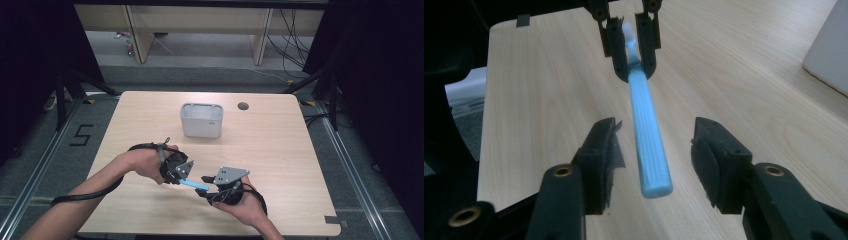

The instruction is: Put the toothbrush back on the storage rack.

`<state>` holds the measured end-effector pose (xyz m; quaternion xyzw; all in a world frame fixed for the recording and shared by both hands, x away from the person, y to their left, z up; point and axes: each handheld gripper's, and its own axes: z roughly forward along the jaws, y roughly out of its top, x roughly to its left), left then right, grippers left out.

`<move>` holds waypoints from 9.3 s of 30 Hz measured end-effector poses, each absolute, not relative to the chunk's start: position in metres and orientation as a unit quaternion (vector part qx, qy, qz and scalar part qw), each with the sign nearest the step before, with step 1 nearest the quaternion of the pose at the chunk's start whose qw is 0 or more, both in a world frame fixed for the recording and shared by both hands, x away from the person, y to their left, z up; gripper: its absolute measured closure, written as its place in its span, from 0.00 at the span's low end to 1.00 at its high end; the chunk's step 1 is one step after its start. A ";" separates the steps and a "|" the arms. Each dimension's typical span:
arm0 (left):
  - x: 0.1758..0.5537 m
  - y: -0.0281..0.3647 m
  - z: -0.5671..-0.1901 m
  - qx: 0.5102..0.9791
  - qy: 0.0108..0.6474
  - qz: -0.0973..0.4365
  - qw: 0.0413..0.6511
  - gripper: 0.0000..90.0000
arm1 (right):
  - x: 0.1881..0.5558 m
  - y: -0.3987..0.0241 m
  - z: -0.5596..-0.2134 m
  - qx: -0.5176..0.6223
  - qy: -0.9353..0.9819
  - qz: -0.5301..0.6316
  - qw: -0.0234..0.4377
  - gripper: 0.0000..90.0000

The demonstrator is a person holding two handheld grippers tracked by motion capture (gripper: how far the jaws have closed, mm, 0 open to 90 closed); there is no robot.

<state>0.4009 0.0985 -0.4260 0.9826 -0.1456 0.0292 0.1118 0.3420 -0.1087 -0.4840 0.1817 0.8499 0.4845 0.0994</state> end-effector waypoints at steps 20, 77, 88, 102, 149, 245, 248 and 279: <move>0.399 0.092 -0.425 0.981 -0.154 0.028 0.114 0.87 | 0.341 -0.100 -0.488 0.169 0.856 0.478 0.098 0.85; 0.376 0.159 -0.464 0.878 0.151 0.101 0.443 0.31 | 0.345 -0.135 -0.487 0.282 0.783 0.517 0.200 0.87; 0.384 0.154 -0.474 0.852 0.192 0.088 0.478 0.32 | 0.346 -0.130 -0.484 0.268 0.769 0.541 0.210 0.87; 0.393 0.143 -0.471 0.836 0.200 0.085 0.503 0.32 | 0.345 -0.123 -0.487 0.250 0.765 0.555 0.207 0.87; 0.406 0.150 -0.460 0.756 0.281 0.043 0.590 0.27 | 0.343 -0.116 -0.481 0.257 0.756 0.565 0.208 0.87; 0.390 0.132 -0.434 0.753 0.237 0.153 0.595 0.93 | 0.345 -0.117 -0.430 0.295 0.701 0.621 0.189 0.75; 0.389 0.128 -0.434 0.756 0.231 0.155 0.592 0.93 | 0.346 -0.115 -0.424 0.290 0.700 0.624 0.191 0.75; 0.381 0.106 -0.435 0.774 0.204 0.154 0.580 0.92 | 0.349 -0.085 -0.417 0.230 0.732 0.594 0.241 0.91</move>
